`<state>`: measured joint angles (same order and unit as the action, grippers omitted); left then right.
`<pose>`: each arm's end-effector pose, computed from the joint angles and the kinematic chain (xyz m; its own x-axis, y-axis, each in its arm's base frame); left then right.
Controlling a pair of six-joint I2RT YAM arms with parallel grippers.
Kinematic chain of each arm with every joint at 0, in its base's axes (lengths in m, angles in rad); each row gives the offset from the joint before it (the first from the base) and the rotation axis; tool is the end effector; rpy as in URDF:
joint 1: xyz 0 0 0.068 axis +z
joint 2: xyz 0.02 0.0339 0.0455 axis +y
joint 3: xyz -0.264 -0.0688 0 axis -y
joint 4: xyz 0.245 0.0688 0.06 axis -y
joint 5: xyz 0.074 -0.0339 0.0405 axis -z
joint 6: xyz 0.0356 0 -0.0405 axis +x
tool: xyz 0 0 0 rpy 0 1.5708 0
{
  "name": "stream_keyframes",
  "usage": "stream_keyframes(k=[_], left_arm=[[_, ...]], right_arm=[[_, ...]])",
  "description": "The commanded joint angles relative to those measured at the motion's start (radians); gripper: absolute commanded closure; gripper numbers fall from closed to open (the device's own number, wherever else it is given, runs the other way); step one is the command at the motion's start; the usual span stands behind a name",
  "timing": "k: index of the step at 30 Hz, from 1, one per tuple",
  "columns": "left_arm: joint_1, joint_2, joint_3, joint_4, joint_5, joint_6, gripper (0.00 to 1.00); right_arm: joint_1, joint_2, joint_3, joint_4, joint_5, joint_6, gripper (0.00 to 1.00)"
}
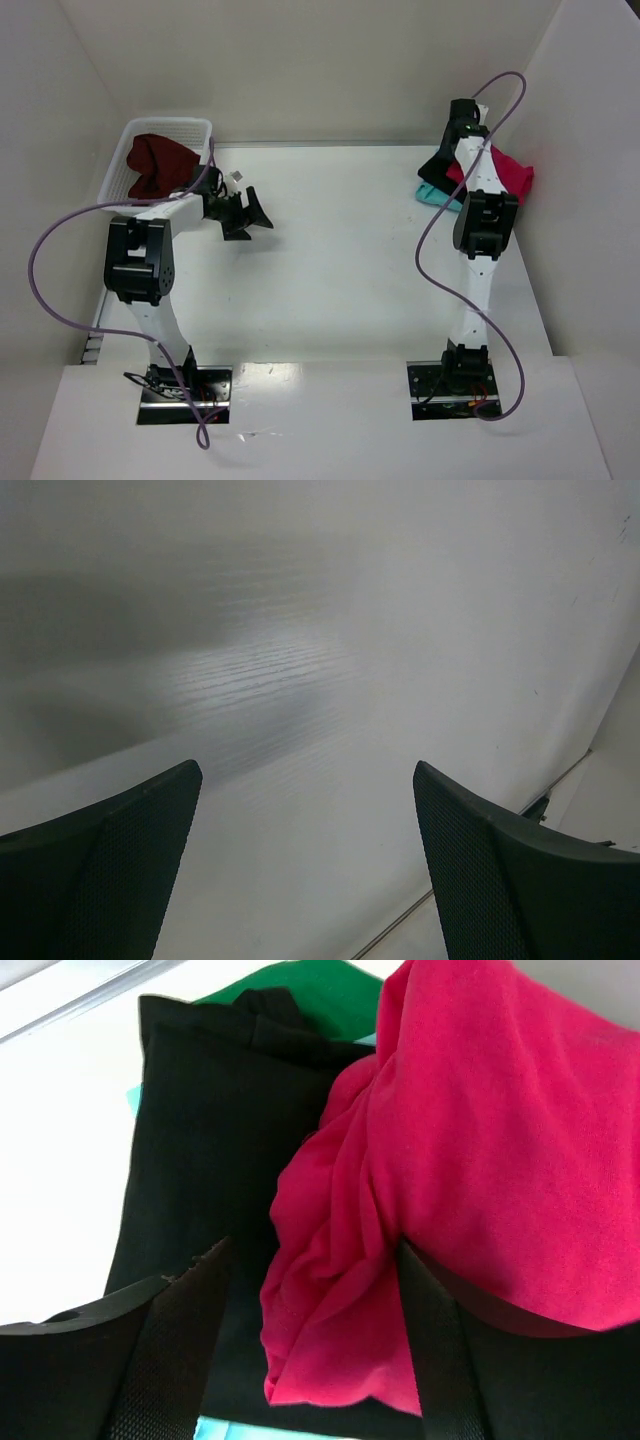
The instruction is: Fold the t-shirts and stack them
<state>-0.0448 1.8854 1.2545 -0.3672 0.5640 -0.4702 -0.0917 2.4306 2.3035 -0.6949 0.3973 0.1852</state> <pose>0.3901 -0.0365 0.1810 -0.8967 -0.3431 -0.2795 -0.0887 0.7581 -0.6460 0.5398 -0.0635 0.2360 -0.6531 0.2306 -0.7213 0.4751 0.8665 -0.1532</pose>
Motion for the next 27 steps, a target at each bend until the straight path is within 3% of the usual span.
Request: stream_keyframes(k=[1,3,5,7,10,11,14,17,24,27], left_arm=[[0.01,0.03,0.048,0.007,0.053,0.033,0.06],[0.019,0.03,0.048,0.007,0.053,0.042,0.06],[0.019,0.04,0.057,0.007,0.053,0.042,0.06],[0.028,0.049,0.057,0.007,0.053,0.042,0.06],[0.028,0.049,0.057,0.007,0.062,0.042,0.06],[0.028,0.049,0.057,0.007,0.062,0.042,0.06],[0.028,0.049,0.057,0.007,0.062,0.042,0.06],[0.028,0.04,0.057,0.007,0.062,0.042,0.06],[0.028,0.011,0.048,0.007,0.062,0.033,0.06],[0.028,0.001,0.039,0.007,0.062,0.033,0.06]], right_arm=[[0.001,0.033,0.108,-0.044,0.071,0.007,0.28],[0.001,0.054,0.117,-0.063,0.086,0.007,0.25],[0.001,0.067,0.126,-0.063,0.097,-0.004,0.32],[0.001,0.077,0.126,-0.063,0.109,-0.004,0.52],[0.001,0.087,0.126,-0.063,0.109,-0.015,0.7],[0.001,0.087,0.126,-0.063,0.118,-0.015,0.85],[0.001,0.087,0.126,-0.063,0.118,-0.015,1.0],[0.001,0.087,0.152,-0.063,0.097,-0.015,1.0],[0.001,0.11,0.41,-0.115,-0.02,-0.024,1.0],[0.001,0.085,0.419,-0.101,-0.077,-0.013,1.0]])
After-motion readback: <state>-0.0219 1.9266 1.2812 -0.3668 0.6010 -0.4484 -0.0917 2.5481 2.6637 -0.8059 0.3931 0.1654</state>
